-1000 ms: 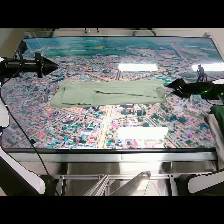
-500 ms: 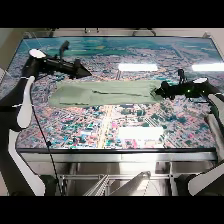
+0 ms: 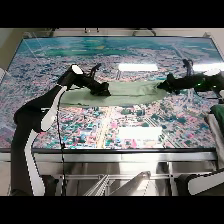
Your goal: Fold the shirts.
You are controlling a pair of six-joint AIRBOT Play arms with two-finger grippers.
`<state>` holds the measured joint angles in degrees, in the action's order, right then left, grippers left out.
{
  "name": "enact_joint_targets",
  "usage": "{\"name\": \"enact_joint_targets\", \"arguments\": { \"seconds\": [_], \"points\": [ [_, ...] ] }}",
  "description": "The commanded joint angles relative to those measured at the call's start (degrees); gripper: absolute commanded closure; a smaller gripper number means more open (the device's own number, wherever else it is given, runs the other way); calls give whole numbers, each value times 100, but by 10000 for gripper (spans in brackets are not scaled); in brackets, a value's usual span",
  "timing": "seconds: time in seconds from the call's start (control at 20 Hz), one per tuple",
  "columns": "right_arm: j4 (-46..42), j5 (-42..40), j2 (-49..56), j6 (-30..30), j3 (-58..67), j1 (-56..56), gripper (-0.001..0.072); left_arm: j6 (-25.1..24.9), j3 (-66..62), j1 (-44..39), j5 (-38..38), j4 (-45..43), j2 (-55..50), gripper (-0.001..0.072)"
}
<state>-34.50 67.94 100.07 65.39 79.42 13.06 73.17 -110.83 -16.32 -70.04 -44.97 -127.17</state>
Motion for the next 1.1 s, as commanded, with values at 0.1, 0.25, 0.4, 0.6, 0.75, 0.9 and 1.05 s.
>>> {"name": "enact_joint_targets", "arguments": {
  "seconds": [0.1,0.25,0.4,0.6,0.75,0.9,1.05],
  "points": [
    [269,616,-922,-2,7,79,695,83,-31,-330,173,328,-181,706],
    [787,739,-1292,-7,7,13,695,33,-619,-249,-748,1676,-179,706],
    [1456,590,-1488,-109,7,-450,695,-245,-1058,50,-1757,3908,111,707],
    [1829,-1003,-1419,-291,26,-1961,695,-793,-278,903,-2262,6511,1134,707],
    [1823,-2592,-839,-415,522,-3410,695,-868,-46,1753,-2876,7235,1718,707],
    [1805,-3287,575,-450,2009,-4603,695,-1019,304,2461,-3121,7156,2312,707],
    [1812,-3071,2476,111,4116,-5224,692,-1082,876,2883,-3152,7154,2865,707]
  ]
}}
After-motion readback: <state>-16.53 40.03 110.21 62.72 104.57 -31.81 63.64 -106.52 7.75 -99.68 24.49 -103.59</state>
